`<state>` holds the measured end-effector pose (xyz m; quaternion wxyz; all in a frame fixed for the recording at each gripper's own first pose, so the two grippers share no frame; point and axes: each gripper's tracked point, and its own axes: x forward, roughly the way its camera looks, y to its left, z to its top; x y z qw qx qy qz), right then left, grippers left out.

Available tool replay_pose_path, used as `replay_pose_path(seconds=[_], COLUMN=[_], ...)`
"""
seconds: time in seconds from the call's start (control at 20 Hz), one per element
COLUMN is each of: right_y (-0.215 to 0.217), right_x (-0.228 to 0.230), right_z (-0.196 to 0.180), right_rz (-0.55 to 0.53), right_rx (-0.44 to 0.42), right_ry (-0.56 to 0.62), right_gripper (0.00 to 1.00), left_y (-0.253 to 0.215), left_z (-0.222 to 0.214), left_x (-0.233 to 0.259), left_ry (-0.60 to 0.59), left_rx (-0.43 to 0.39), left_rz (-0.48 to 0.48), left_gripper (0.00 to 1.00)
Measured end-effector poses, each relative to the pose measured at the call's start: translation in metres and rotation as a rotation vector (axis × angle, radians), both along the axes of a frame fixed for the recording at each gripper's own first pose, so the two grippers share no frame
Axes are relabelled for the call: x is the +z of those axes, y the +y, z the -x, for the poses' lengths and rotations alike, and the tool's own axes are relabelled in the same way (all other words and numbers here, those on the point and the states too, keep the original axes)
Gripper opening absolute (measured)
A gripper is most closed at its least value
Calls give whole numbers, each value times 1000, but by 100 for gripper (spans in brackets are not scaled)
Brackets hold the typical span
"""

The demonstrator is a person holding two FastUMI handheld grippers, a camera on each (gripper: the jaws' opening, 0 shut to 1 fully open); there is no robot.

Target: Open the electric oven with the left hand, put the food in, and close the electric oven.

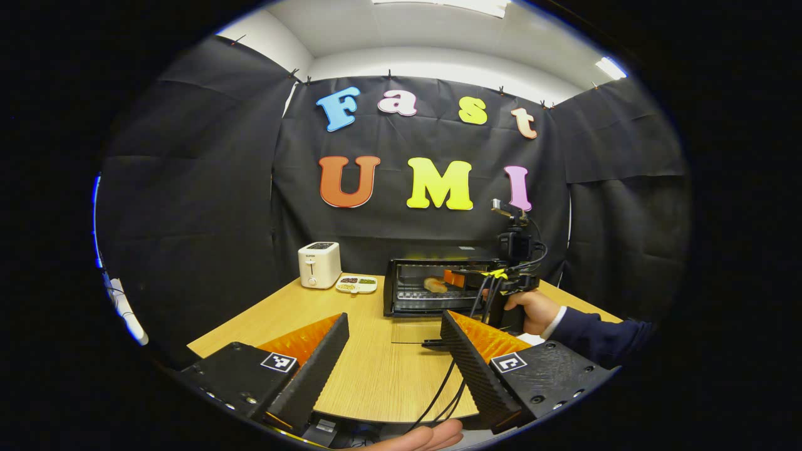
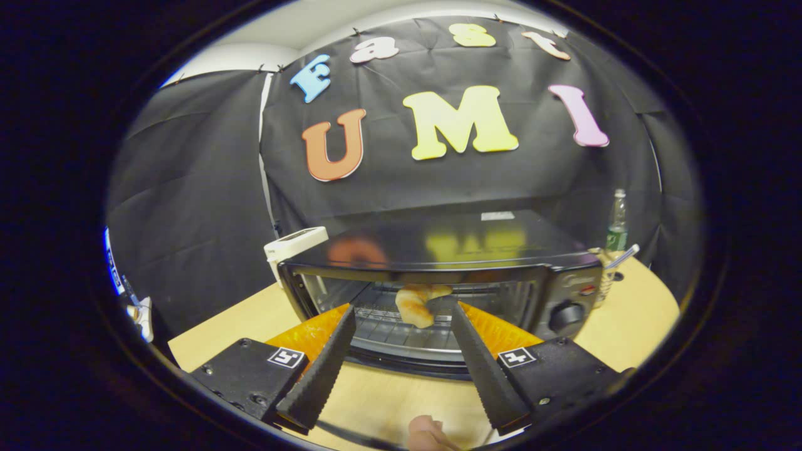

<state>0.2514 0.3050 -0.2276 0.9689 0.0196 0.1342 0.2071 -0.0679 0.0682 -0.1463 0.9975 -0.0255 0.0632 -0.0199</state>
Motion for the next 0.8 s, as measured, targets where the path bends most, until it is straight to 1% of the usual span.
replay_pose_path(seconds=[0.1, 0.2, 0.35, 0.45, 0.6, 0.7, 0.8], right_y=[-15, -39, -78, -106, -149, -176, -204], right_x=[17, 36, 66, 89, 119, 131, 143], right_z=[35, 64, 102, 130, 166, 185, 200], right_rz=[-9, -26, -41, -48, -58, -56, -57], right_rx=[21, 10, -27, -53, -110, -161, -216], right_ry=[-20, -47, -82, -131, -216, -237, -245], right_gripper=[94, 94, 94, 94, 94, 94, 94], left_y=[-13, -23, -35, -45, -75, -94, -112], left_z=[0, 2, 0, -5, -17, -27, -42], left_x=[2, 2, 4, 1, -11, -25, -42], left_ry=[-1, 4, 2, 10, 31, 65, 109], left_rx=[-17, -23, -22, -19, -57, -84, -117], left_rz=[8, 10, -21, -9, -38, -75, -87], left_gripper=[97, 97, 97, 96, 97, 97, 97])
